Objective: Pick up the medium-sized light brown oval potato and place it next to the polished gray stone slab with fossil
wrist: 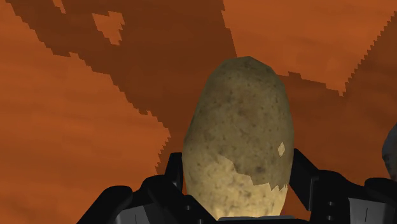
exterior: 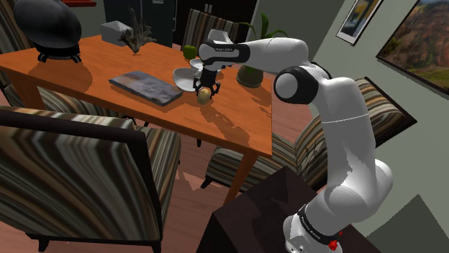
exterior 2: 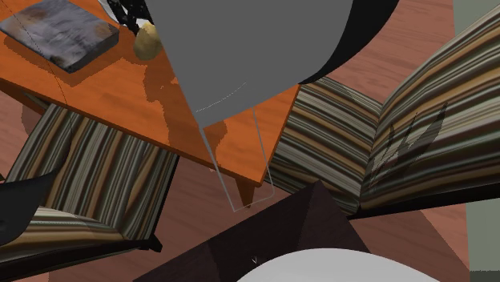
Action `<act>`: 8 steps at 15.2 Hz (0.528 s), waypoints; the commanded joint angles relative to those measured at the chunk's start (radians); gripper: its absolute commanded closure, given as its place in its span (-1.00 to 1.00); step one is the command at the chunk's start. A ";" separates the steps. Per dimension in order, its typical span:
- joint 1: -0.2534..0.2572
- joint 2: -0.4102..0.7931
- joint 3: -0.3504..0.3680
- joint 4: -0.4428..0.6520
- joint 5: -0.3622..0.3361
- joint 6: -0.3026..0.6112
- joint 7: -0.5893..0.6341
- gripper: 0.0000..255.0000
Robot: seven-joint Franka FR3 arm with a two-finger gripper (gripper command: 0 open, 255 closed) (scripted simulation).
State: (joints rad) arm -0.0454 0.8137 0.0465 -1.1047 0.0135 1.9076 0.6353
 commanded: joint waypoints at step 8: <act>-0.001 -0.013 0.000 0.044 0.000 -0.058 0.000 -1.00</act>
State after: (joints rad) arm -0.0469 0.8076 0.0465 -1.0723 0.0138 1.8700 0.6346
